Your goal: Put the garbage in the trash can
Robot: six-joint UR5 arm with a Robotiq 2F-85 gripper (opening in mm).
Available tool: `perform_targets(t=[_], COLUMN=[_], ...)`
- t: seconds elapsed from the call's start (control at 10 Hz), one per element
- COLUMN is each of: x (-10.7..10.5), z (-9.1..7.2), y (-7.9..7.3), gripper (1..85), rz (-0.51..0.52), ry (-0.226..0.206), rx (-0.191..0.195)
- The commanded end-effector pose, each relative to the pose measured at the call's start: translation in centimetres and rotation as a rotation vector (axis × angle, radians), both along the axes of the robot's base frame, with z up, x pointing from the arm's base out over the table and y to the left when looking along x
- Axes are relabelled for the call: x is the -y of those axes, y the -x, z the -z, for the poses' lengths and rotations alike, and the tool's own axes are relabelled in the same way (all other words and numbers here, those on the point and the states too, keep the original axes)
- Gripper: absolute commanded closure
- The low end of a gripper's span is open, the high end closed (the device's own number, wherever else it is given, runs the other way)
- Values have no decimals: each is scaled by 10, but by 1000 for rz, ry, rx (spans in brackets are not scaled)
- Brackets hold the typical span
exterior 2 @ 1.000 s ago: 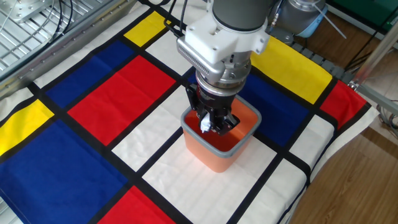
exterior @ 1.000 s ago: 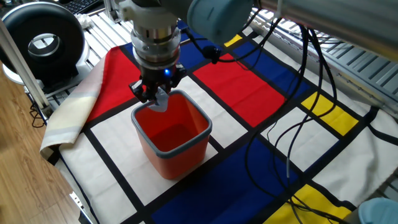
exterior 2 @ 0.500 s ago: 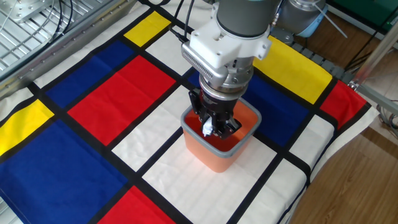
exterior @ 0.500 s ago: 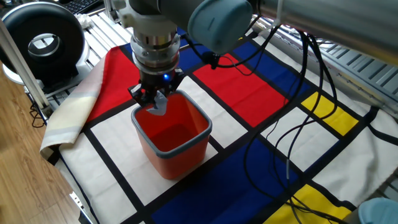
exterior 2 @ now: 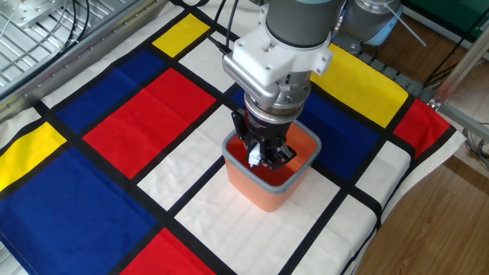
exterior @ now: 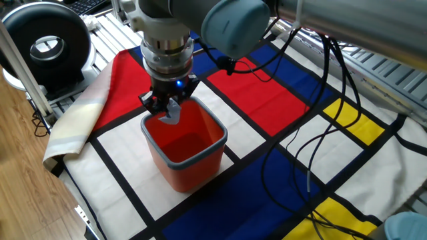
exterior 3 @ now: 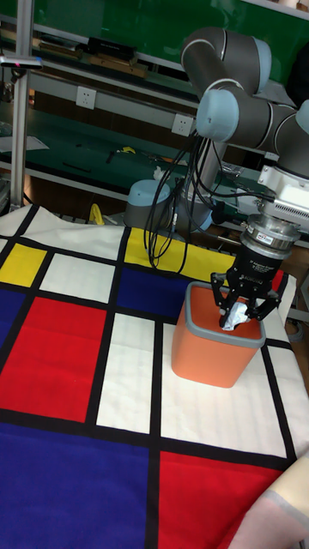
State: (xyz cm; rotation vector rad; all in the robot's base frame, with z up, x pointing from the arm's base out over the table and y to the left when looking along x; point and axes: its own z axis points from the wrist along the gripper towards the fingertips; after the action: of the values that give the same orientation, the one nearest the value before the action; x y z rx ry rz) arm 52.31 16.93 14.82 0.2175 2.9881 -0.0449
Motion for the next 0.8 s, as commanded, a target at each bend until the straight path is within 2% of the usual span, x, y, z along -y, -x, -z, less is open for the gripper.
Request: perform_targets(t=[0.0,0.3,0.7], x=[0,-5,-10], z=[1,1,0], y=[12,15,18], gripper=[847,847,847], rz=[-45,-97,-90], ry=[1,-12,-34], rx=[-49,-61,-58])
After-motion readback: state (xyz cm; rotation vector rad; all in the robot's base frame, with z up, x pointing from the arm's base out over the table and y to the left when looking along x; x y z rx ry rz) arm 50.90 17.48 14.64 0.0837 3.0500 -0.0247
